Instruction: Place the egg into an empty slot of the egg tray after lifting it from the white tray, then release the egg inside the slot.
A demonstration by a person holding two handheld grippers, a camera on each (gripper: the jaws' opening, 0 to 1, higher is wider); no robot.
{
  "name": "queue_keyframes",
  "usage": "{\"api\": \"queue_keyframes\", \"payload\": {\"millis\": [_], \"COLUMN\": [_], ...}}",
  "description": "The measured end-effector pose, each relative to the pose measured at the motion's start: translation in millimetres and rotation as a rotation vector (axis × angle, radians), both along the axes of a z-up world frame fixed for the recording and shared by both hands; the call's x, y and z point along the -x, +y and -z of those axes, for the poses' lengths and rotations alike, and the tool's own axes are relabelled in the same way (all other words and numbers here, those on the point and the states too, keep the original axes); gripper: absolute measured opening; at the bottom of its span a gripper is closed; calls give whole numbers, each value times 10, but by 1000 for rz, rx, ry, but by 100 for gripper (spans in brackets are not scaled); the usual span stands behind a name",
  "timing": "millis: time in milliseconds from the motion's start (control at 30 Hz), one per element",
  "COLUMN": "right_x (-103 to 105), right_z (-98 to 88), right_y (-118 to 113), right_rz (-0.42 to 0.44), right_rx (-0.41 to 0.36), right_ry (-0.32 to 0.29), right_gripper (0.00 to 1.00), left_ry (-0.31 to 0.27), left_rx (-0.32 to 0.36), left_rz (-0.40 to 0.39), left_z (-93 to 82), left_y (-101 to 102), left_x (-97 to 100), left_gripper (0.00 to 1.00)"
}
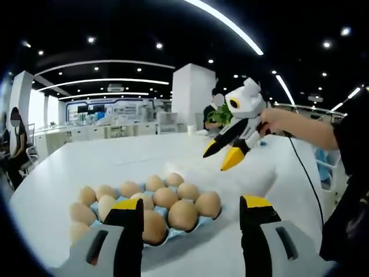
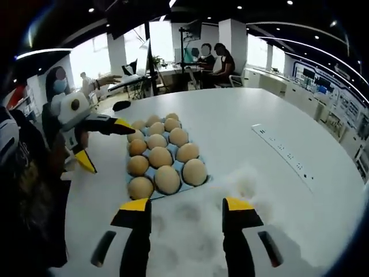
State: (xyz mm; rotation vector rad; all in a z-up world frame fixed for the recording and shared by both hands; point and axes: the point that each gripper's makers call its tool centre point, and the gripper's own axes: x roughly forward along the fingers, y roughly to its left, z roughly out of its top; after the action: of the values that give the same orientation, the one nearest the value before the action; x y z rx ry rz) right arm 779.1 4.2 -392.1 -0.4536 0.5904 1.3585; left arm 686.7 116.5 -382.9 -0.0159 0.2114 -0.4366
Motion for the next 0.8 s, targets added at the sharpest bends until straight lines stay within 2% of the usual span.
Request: {"api": "queue_keyframes", "payload": {"millis": [567,800], "right_x": [279,351], "right_z": [-7,-23], "right_y": [-504,-703], "right_rz": [56,106], "right_rx": [-66,-126], "right_ry": [-36,-55], "right_gripper": [64,69], "left_ry": [34,40], "left_rx": [-34,-42], "left_rz": [1,-13], "left_z": [73,77], "left_y": [-83,-56], "left_x": [49,63], "left_gripper": [71,73]}}
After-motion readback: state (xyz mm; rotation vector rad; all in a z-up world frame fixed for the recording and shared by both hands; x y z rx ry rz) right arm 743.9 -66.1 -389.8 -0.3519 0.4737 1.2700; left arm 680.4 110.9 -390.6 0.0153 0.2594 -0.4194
